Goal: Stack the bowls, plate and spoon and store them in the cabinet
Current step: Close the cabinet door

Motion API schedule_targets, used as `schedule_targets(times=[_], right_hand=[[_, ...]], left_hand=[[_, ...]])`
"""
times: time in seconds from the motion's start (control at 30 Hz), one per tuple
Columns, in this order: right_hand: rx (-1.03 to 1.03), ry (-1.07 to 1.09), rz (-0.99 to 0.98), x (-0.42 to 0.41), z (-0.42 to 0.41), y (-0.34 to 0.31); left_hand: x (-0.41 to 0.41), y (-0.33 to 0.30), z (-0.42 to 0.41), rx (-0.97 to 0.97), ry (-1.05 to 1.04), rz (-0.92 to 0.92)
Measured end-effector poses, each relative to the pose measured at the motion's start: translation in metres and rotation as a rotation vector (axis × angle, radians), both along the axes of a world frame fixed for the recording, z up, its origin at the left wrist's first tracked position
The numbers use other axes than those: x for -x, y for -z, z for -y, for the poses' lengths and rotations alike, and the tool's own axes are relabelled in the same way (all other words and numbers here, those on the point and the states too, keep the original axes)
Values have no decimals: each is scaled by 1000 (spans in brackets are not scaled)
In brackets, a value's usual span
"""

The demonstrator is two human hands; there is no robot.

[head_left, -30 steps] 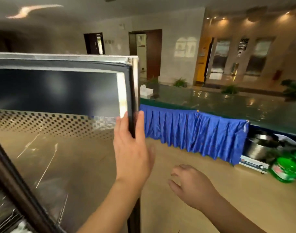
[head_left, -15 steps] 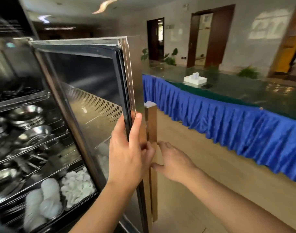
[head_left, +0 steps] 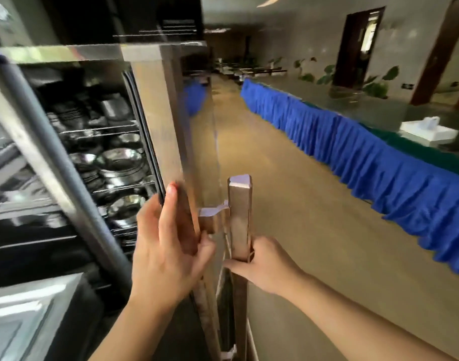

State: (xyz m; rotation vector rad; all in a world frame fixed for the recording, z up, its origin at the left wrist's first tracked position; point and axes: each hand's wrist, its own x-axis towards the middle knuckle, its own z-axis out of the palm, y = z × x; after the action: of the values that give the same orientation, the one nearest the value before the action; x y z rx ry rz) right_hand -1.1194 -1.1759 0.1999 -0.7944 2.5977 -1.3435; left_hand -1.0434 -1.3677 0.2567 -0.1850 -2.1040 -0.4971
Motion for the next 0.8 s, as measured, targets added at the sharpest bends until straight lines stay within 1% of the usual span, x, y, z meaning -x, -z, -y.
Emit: schedule_targets(times=[0.1,0.17,0.23,0.4,0.63,0.8], right_hand=[[42,-64,55,-2,35,4],[29,-113,100,-2,64,6],[19,-165,118,-3,94,5],[19,-216,116,1,168,2],[66,-320,194,20,265,2],[34,-387,196,42,330,5]], left_hand=[[-16,-5,33,-26,-95,43],[-27,-9,56,-35,-154,70],[-37,-11,80,-62,-200,107],[-46,-12,131,-135,-343,156],[-25,8,202,-281,-445,225],[8,20,259,-374,-491,231]])
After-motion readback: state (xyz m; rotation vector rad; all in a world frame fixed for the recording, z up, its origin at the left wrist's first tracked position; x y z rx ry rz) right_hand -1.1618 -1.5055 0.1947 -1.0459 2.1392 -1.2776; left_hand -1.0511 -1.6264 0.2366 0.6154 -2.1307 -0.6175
